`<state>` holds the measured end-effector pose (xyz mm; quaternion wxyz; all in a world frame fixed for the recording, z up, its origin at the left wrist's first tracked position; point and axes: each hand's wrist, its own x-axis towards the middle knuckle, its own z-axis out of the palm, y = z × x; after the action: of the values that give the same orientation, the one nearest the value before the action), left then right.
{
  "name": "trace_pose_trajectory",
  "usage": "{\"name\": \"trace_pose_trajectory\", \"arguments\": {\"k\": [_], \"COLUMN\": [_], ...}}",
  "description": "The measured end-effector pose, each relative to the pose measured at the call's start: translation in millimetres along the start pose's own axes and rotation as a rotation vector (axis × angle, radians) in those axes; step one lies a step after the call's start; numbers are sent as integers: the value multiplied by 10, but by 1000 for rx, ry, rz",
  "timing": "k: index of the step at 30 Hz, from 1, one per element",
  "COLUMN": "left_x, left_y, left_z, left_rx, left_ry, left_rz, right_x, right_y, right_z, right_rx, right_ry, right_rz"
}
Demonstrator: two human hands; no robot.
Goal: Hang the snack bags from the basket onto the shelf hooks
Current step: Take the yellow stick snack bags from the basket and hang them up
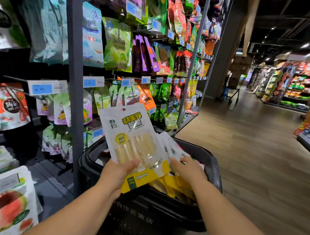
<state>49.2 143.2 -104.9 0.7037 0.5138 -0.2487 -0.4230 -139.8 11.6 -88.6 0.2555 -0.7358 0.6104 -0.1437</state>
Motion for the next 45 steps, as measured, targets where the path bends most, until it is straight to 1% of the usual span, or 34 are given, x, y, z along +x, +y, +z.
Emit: {"name": "trace_pose_trajectory", "arguments": {"k": [3, 8, 11, 12, 15, 16, 19, 21, 24, 27, 30, 33, 36, 40, 43, 45], "left_x": [-4, -24, -43, -48, -64, -68, -86, -99, -129, -154, -158, -183, -213, -328, -454, -535], "left_y": [-15, -17, -1, 4, 16, 19, 28, 27, 36, 63, 118, 197, 252, 363, 502, 595], "left_z": [-14, -23, -15, -15, -12, -14, -7, -4, 5, -2, -31, -71, -152, -295, -404, -506], "left_rx": [4, 5, 4, 5, 13, 17, 19, 18, 4, -25, -49, -72, -71, -69, -87, -86], "left_ry": [2, 5, 1, 1, -1, -4, 0, 4, 7, 26, 46, 61, 102, 139, 181, 199], "left_rz": [2, -1, 0, -1, -1, 1, 4, 7, 31, 64, 108, 134, 156, 208, 271, 299], "right_x": [-6, 15, 21, 9, -7, -14, -33, -73, -171, -317, -444, -526, -549, -681, -844, -915], "right_y": [-45, -30, -32, -29, -7, -4, 12, 17, -74, -235, -434, -637, -821, -1117, -1331, -1463], "right_z": [67, 129, 150, 145, 121, 100, 50, -2, -108, -239, -350, -402, -404, -364, -195, -19], "right_rx": [-70, -85, -100, -130, -339, -343, -196, 83, 495, 740, 952, 1132, 1319, 1534, 1585, 1592], "right_ry": [14, 88, 111, 114, 131, 161, 284, 383, 580, 719, 764, 748, 651, 404, 214, 121], "right_rz": [11, 4, -36, -59, -167, -172, -121, -109, -167, -196, -200, -199, -188, -170, -172, -171]}}
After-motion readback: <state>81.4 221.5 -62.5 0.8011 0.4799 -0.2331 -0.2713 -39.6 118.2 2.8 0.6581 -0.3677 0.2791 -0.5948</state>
